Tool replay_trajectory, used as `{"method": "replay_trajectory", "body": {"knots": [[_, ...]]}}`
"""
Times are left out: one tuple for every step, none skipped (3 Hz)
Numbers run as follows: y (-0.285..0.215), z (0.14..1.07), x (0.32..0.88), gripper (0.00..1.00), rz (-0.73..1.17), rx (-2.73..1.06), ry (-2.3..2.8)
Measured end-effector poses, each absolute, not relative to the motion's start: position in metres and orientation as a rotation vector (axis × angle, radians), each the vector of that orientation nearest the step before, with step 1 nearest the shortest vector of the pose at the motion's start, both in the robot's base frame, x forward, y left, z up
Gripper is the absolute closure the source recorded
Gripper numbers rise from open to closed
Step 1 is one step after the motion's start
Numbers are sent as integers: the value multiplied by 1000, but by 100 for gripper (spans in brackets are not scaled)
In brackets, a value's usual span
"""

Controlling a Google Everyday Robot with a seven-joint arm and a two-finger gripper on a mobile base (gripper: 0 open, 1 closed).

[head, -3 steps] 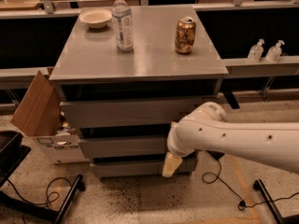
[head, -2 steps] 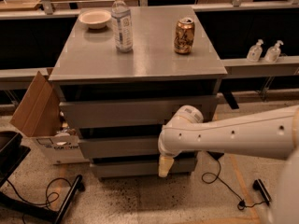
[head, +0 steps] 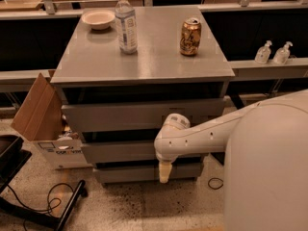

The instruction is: Open middle drawer

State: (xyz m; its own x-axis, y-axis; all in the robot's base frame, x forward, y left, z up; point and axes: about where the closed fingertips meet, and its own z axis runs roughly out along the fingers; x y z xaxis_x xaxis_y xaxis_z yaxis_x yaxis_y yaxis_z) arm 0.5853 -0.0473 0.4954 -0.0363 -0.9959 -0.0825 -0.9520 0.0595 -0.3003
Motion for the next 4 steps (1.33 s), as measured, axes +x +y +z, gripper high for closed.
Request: {"method": "replay_trajectory", "body": {"knots": [[-47,469,593,0,-239,-1979,2088],[-41,444,606,0,-232,-1987,2091],[-35,425,618,0,-224,-1992,2095],[-30,413,626,18,-224,-1994,2094]]}}
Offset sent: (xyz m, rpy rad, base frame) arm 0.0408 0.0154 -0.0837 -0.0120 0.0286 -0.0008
